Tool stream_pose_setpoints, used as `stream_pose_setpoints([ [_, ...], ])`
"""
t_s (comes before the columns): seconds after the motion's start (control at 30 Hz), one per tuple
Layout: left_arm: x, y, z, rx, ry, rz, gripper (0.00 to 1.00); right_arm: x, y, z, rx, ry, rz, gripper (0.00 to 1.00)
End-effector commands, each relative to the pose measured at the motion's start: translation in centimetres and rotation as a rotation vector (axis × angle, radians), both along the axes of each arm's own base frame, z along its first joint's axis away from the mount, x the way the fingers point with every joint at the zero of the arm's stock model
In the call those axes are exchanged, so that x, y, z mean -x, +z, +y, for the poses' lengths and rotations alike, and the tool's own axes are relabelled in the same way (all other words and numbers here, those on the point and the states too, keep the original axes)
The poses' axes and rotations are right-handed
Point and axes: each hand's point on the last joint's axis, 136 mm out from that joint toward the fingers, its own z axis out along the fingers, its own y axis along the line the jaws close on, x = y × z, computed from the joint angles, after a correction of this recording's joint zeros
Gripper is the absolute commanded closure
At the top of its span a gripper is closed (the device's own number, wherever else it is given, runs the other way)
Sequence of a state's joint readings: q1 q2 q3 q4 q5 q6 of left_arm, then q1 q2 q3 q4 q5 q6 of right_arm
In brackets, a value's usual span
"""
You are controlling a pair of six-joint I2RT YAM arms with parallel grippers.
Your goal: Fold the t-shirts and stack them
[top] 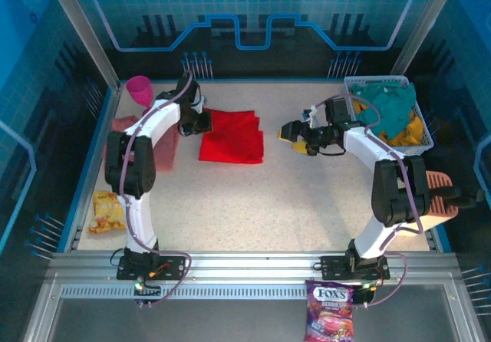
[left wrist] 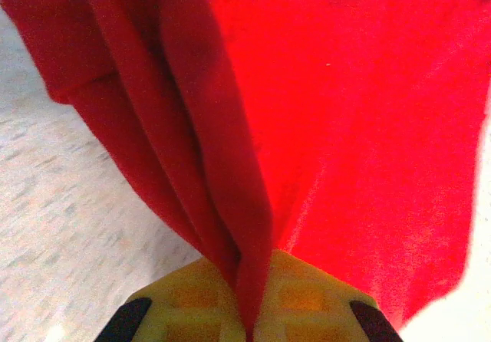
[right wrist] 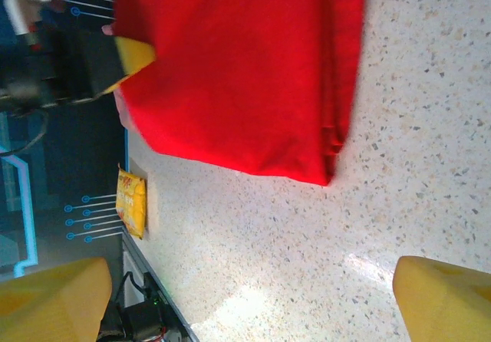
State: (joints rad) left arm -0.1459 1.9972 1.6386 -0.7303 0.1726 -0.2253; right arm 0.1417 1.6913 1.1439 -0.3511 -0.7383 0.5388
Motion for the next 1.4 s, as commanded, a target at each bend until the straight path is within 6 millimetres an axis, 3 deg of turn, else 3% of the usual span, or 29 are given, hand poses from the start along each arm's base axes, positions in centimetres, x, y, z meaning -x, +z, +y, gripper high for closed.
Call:
stream_pose_setpoints([
  [0.0, 3.2, 2.6, 2.4, -0.135, -0.035, 0.011, 1.00, 1.2, 0.8, 0.0, -0.019, 0.003, 0.016, 0.05],
  [0.23, 6.2, 5.6, 6.7, -0.311, -0.023, 0.026, 1.00, 3.2, 0.0, 1.7, 0.025, 0.059, 0.034, 0.05],
  [0.57, 6.8, 9.9, 12.7, -0.463, 0.031, -0.022, 1.00, 5.3, -2.1, 2.3, 0.048, 0.102, 0.103, 0.05],
  [0.9, 5.2, 11.2, 14.4, -0.486, 0.034, -0.074, 1.00, 5.4, -1.7, 3.2, 0.058, 0.119, 0.095, 0.05],
  [1.1, 4.7, 13.0, 15.9, -0.492, 0.077, -0.102, 1.00, 5.3, -1.9, 3.6, 0.066, 0.132, 0.105, 0.05],
  [1.37, 4.9, 13.6, 16.1, -0.504, 0.069, -0.110, 1.00, 5.3, -2.6, 4.0, 0.068, 0.141, 0.123, 0.06],
])
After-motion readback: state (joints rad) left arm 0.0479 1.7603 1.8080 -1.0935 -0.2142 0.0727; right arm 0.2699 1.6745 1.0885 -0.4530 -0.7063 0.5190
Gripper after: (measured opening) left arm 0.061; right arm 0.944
